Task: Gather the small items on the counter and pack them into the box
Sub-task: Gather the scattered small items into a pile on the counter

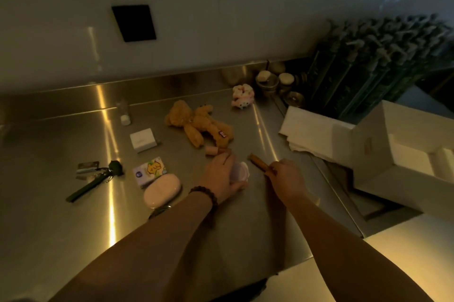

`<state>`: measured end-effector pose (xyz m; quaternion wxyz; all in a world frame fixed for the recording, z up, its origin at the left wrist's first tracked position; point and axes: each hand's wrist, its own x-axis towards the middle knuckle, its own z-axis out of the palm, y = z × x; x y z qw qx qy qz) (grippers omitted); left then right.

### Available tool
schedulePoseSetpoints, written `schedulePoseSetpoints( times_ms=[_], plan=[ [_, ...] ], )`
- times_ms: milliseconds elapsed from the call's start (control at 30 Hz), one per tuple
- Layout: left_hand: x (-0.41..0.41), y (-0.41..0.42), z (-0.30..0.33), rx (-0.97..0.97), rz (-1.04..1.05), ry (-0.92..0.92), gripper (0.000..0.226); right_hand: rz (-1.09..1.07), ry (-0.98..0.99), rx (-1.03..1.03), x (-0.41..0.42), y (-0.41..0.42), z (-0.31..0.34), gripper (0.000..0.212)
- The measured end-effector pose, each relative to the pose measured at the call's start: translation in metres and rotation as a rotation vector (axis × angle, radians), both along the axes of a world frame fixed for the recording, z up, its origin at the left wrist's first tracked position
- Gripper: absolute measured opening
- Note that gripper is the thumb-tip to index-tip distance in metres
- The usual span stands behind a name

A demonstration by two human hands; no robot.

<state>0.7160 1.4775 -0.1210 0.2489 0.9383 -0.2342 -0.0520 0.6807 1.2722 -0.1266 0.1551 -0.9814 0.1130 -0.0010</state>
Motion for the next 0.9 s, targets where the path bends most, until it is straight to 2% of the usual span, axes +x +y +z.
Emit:
schedulePoseSetpoints(
  times_ms=[133,233,333,467,533,667,833,900],
  plan=[
    [0.022,0.036,0.019,-0.003,0.129,-0.119,0.094,-0.021,-0.125,0.061,0.02,0.023,0.02,0.044],
    [0.043,0.07,0.029,0.072,0.235,-0.181,0.101,0.086,-0.134,0.091,0.056,0.057,0.038,0.05],
    [0.061,0.097,0.029,0.143,0.314,-0.15,0.112,0.209,-0.094,0.178,0.093,0.094,0.046,0.051],
    [0.074,0.124,0.02,0.244,0.397,-0.079,0.117,0.271,0.059,0.153,0.128,0.121,0.039,0.068],
    [0.081,0.137,0.018,0.245,0.435,-0.058,0.117,0.291,0.066,0.161,0.143,0.127,0.03,0.073],
    [0.103,0.159,0.017,0.207,0.501,-0.037,0.101,0.321,0.016,0.221,0.166,0.136,0.012,0.068],
    [0.121,0.171,0.006,0.103,0.523,0.112,0.057,0.326,0.021,0.254,0.173,0.137,0.002,0.074],
    [0.123,0.174,0.005,0.149,0.532,0.096,0.051,0.315,-0.038,0.26,0.174,0.136,0.004,0.061]
  ],
)
